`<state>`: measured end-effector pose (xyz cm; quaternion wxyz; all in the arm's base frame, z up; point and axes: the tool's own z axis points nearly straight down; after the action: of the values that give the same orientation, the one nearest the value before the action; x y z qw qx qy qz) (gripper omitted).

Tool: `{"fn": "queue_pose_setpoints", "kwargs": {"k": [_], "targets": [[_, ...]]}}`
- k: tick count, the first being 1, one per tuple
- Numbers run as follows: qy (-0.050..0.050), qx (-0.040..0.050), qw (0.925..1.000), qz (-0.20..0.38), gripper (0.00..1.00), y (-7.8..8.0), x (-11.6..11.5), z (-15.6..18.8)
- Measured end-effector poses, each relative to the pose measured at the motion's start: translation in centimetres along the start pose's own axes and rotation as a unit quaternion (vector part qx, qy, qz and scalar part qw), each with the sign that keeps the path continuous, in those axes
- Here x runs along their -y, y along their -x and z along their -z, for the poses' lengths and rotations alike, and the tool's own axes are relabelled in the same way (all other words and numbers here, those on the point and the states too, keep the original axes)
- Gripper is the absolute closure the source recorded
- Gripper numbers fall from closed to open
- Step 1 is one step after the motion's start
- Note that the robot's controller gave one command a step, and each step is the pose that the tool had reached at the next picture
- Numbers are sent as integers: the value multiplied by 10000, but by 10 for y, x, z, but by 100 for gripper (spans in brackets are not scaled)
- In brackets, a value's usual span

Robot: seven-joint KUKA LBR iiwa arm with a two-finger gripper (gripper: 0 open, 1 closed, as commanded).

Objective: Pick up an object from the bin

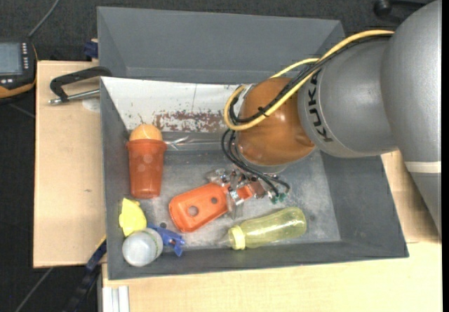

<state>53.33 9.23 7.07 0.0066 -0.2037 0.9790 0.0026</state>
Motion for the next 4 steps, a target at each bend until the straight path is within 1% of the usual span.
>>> {"fn": "queue_pose_setpoints", "kwargs": {"k": [2,4], "targets": [[4,-14,10000,-2,100,-1,0,3],[1,12,10000,2,100,1,-1,26]]}}
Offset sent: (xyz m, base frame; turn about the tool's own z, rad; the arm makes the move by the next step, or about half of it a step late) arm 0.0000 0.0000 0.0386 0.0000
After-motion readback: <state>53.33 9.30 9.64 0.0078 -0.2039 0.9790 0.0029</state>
